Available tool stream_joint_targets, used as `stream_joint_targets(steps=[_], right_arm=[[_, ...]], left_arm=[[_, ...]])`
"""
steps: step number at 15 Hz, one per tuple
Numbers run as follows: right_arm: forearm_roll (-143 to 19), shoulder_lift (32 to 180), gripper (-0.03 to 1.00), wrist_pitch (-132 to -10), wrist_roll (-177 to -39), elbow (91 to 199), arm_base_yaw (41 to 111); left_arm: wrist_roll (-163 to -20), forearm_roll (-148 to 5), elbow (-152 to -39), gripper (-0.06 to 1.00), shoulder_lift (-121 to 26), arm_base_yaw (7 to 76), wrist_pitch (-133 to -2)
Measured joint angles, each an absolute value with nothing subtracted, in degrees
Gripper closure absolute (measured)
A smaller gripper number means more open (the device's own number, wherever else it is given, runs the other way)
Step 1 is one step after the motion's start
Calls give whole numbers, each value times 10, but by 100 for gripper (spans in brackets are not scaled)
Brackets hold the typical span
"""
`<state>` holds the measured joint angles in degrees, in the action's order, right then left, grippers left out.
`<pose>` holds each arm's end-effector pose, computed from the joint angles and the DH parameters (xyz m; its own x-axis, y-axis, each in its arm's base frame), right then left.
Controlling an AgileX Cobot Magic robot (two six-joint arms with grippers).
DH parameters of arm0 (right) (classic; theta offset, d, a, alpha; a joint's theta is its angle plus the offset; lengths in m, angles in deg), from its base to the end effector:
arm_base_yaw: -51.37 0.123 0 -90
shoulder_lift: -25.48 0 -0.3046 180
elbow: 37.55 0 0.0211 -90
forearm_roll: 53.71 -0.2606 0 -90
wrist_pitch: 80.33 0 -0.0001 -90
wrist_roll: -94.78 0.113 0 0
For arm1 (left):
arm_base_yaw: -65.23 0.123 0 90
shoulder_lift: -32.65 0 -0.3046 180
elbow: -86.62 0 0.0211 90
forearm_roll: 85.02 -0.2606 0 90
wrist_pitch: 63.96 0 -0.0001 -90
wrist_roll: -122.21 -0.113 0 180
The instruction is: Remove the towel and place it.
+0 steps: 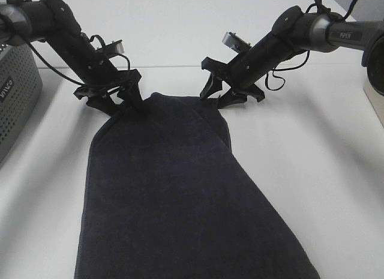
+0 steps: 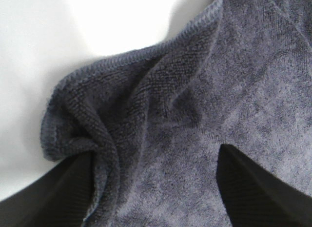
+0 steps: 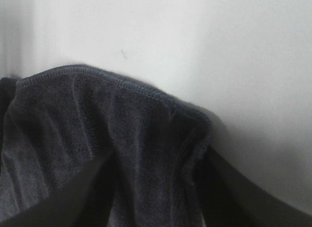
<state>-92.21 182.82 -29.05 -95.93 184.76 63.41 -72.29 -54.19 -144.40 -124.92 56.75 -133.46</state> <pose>0.5371 0.1707 0.0568 -0.9757 0.0344 -0.2163 -0.0885 0.8414 0.5331 0.5353 -0.1347 0.0868 -0.9719 0.1866 -0.1438 0.2330 0.8512 -0.4702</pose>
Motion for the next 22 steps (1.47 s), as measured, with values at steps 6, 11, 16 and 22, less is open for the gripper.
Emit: stream_joint_targets(steps=[6,11,16,22], right_arm=[[-904,1833,90,-318,-953,1848,634],[-854,1823,96,-320,-953,1848,638],[-659,1799,96,-312,-944,1861,638],[-551,1809,96,-281,-943,1962,638]], left_arm=[[-722,-567,-1444,60,-1253,568,-1333],[-754,-579,-1444,92,-1256,568,-1334],[-777,-608,-1461,92,-1257,566,-1332],[-845,-619,-1561,92,-1265,565,-1320]])
